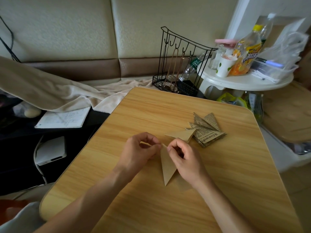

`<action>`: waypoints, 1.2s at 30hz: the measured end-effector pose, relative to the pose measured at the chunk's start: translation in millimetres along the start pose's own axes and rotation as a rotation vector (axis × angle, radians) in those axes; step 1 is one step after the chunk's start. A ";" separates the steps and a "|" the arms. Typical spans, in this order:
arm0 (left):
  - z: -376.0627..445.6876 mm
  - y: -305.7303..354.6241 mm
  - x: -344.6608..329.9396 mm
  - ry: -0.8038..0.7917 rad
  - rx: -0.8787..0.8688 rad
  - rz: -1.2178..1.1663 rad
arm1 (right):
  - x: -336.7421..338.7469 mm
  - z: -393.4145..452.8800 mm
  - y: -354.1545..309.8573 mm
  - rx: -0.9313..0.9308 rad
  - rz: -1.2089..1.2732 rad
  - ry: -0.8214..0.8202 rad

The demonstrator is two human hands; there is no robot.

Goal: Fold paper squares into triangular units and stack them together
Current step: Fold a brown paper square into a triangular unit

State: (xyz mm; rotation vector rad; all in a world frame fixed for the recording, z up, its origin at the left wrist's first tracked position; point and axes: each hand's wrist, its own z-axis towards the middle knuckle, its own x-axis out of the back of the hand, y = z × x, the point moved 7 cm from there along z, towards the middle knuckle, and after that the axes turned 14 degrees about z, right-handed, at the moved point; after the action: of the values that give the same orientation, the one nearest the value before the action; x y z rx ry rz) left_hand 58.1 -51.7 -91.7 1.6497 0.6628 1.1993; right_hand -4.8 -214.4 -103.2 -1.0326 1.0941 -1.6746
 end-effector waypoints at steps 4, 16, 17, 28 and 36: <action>0.0 -2.6 2.4 0.045 0.040 0.027 | -0.2 -0.1 -2.5 0.008 -0.009 -0.003; 0.4 -12.8 1.2 0.028 0.183 -0.044 | -3.2 -1.2 -12.3 0.073 -0.035 -0.075; 1.0 -13.6 1.2 0.019 0.198 -0.061 | -3.5 -1.1 -12.9 0.078 -0.036 -0.079; 2.7 -15.2 -1.3 -0.047 0.217 -0.102 | -4.7 -1.0 -14.6 0.068 -0.055 -0.098; 0.7 -12.7 -2.6 -0.047 0.188 -0.073 | -5.1 -1.3 -7.4 0.030 -0.069 -0.096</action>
State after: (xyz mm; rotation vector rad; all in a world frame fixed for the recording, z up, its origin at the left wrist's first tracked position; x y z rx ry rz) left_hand 59.1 -49.1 -104.4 1.7874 0.8192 1.0696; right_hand -6.2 -207.5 -97.5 -1.1310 0.9779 -1.6730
